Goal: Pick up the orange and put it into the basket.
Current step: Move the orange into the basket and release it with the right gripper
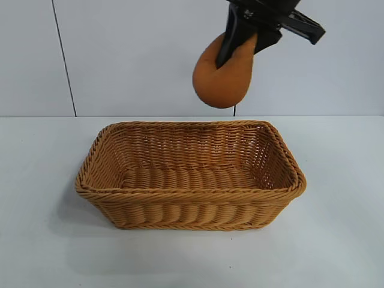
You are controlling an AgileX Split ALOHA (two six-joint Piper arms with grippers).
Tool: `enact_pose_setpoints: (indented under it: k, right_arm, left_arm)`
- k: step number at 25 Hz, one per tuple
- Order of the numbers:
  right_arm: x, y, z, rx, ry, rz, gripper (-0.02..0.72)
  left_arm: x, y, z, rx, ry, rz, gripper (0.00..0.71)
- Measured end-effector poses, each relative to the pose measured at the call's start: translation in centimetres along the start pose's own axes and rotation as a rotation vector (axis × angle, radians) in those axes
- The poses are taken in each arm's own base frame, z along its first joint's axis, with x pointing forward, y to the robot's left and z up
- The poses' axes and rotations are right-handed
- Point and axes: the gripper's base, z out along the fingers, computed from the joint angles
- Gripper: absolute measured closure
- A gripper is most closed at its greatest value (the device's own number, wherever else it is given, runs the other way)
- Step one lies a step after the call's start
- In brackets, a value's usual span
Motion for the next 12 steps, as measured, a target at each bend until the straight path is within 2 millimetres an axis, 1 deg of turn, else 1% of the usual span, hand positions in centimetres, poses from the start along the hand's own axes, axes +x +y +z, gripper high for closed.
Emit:
enact_pose_setpoints:
  k: [2, 5, 9, 12]
  right_arm:
    - [0.1, 0.5, 0.9, 0.005, 0.0, -0.015, 0.669]
    - [0.1, 0.2, 3.1, 0.019, 0.036, -0.009, 0.669]
    - [0.6, -1.2, 7.6, 0.056, 0.127, 0.007, 0.669]
    - [1.4, -2.3, 11.2, 0.078, 0.21, 0.026, 0.669]
  left_arm:
    - [0.0, 0.0, 0.0, 0.0, 0.0, 0.0, 0.098]
    - [0.0, 0.0, 0.0, 0.0, 0.0, 0.0, 0.098]
    - [0.0, 0.0, 0.0, 0.0, 0.0, 0.0, 0.098]
    - [0.0, 0.0, 0.0, -0.005, 0.0, 0.003, 0.098]
